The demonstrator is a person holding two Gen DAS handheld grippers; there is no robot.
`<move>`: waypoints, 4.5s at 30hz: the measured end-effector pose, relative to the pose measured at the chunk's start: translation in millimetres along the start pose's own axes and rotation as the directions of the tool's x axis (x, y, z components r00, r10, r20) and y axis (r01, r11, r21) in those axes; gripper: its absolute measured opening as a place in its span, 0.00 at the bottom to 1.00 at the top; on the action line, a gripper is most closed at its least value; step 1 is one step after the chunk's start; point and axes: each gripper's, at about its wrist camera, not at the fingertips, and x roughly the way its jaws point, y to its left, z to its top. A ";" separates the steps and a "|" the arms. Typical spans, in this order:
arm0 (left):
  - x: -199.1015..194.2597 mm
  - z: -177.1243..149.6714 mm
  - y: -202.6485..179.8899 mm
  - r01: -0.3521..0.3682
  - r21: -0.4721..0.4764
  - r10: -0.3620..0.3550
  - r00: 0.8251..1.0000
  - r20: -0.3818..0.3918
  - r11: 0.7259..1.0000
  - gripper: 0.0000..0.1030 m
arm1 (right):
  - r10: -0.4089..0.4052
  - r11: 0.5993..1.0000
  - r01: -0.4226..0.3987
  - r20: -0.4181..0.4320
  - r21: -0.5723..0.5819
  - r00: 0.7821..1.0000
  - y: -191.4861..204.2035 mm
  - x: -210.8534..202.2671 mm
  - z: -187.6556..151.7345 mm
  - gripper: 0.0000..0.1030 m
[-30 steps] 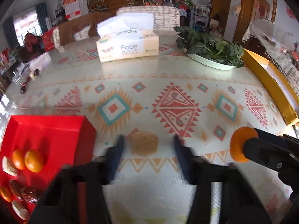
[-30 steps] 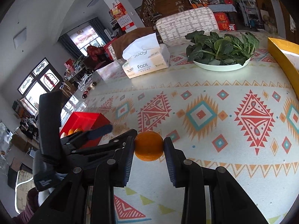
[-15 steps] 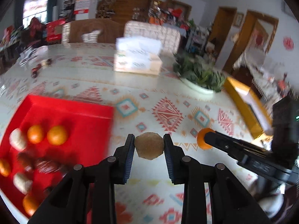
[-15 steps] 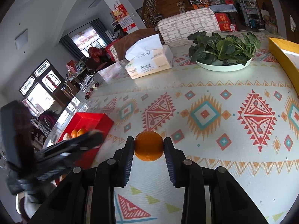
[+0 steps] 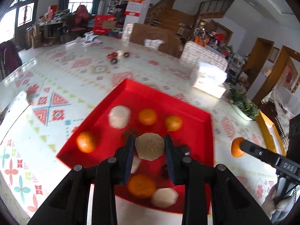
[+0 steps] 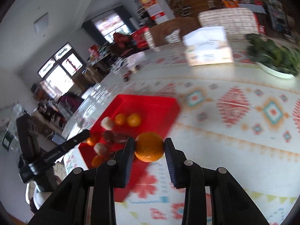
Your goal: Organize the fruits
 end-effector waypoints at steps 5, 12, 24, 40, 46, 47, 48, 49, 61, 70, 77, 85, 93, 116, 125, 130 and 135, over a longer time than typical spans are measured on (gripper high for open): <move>7.9 -6.4 9.9 0.043 -0.011 -0.043 0.999 -0.020 0.999 0.29 | -0.061 0.997 0.059 -0.044 -0.044 0.997 25.0 41.8 5.4 0.35; 18.7 -6.7 3.1 0.101 0.007 -0.101 0.994 -0.032 0.995 0.31 | -0.185 0.977 0.179 -0.035 -0.118 0.982 38.1 70.0 12.1 0.37; -0.1 -8.1 -0.8 0.056 0.011 -0.057 0.998 0.025 0.998 0.66 | -0.190 0.979 0.191 0.031 -0.070 0.981 33.7 44.9 12.7 0.47; -125.0 -31.1 -66.2 -0.233 0.084 0.166 0.863 0.476 0.969 1.00 | -0.214 0.976 0.218 0.149 -0.007 0.965 29.7 -40.0 -54.9 0.63; -145.2 -48.1 -80.8 -0.325 0.053 0.255 0.825 0.505 0.944 1.00 | -0.230 0.967 0.244 0.170 -0.066 0.958 41.8 -58.4 -84.2 0.67; -147.8 -51.2 -82.9 -0.340 0.049 0.269 0.818 0.508 0.939 1.00 | -0.228 0.967 0.244 0.176 -0.072 0.958 43.4 -62.6 -87.7 0.67; -150.7 -54.3 -85.2 -0.357 0.043 0.286 0.810 0.512 0.933 1.00 | -0.225 0.967 0.242 0.183 -0.076 0.957 44.9 -67.1 -91.1 0.68; -153.2 -57.3 -87.6 -0.369 0.038 0.299 0.805 0.513 0.929 1.00 | -0.223 0.967 0.241 0.189 -0.079 0.956 46.0 -70.6 -93.2 0.68; -169.2 -86.3 -102.7 -0.364 0.064 0.272 0.789 0.551 0.929 1.00 | -0.210 0.961 0.243 0.226 -0.130 0.951 62.6 -91.6 -118.0 0.76; -150.6 -90.2 -94.6 -0.332 0.051 0.273 0.844 0.461 0.942 1.00 | -0.218 0.963 0.245 0.206 -0.114 0.954 55.7 -87.3 -126.4 0.79; -128.6 -97.7 -90.5 -0.308 0.066 0.261 0.886 0.382 0.949 1.00 | -0.236 0.960 0.256 0.168 -0.112 0.957 49.6 -74.3 -134.5 0.81; -106.6 -102.8 -95.8 -0.297 0.105 0.250 0.912 0.325 0.949 1.00 | -0.251 0.959 0.265 0.133 -0.097 0.959 40.3 -61.9 -138.3 0.82; -90.6 -103.3 -94.9 -0.274 0.121 0.233 0.932 0.278 0.954 1.00 | -0.269 0.957 0.278 0.104 -0.086 0.958 33.9 -49.7 -136.1 0.84; -69.4 -99.9 -77.7 -0.217 0.104 0.193 0.961 0.199 0.971 1.00 | -0.304 0.943 0.310 0.060 -0.120 0.951 44.0 -26.7 -129.7 0.84; -68.8 -100.2 -77.3 -0.216 0.104 0.193 0.961 0.198 0.971 1.00 | -0.311 0.942 0.316 0.059 -0.113 0.949 43.1 -26.5 -130.2 0.85; -68.7 -100.3 -77.1 -0.215 0.104 0.192 0.961 0.197 0.971 1.00 | -0.312 0.942 0.317 0.062 -0.111 0.948 42.8 -27.1 -130.6 0.85; -68.4 -101.5 -77.4 -0.212 0.105 0.189 0.962 0.196 0.972 1.00 | -0.311 0.942 0.317 0.063 -0.111 0.948 42.7 -27.6 -130.9 0.85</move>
